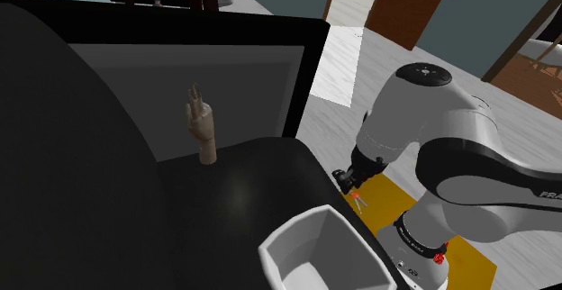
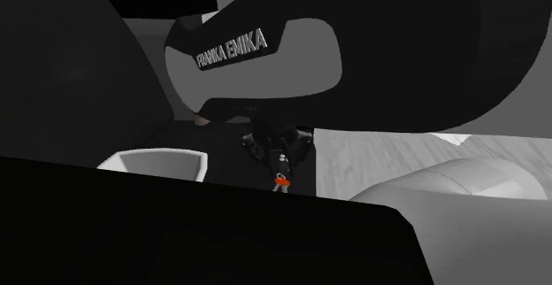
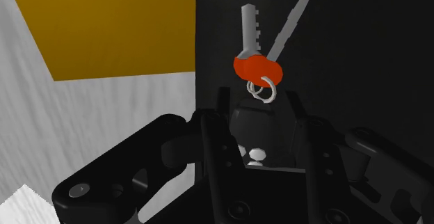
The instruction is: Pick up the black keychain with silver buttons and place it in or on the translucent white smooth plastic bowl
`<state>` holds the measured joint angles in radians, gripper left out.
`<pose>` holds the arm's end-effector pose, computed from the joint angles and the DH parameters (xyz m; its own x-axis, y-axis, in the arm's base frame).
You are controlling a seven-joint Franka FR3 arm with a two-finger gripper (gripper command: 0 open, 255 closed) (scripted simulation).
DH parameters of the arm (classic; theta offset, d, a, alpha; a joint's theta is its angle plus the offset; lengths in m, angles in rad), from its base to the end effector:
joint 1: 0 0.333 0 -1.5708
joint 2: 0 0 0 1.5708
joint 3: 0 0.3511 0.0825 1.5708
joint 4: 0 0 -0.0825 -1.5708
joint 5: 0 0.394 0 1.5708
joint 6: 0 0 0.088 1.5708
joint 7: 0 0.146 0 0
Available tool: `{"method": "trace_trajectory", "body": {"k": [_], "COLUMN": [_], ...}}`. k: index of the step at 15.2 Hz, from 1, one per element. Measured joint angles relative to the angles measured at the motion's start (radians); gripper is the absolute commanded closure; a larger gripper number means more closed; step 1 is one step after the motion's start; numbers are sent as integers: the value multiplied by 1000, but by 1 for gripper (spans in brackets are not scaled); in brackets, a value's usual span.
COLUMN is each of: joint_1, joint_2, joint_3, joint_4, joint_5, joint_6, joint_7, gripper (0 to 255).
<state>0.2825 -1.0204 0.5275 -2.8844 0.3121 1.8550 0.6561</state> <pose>0.1672 0.1791 0.3736 0.9811 -0.1853 0.0565 -0.1917 -0.9708 0.1442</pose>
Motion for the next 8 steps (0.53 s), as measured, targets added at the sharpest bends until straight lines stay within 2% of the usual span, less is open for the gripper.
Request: {"method": "trace_trajectory", "body": {"k": [8], "joint_1": [-22], "joint_2": [-23], "joint_3": [-50], "joint_4": [93], "joint_5": [-47], "joint_6": [-113], "joint_7": [-13], "gripper": [255]}}
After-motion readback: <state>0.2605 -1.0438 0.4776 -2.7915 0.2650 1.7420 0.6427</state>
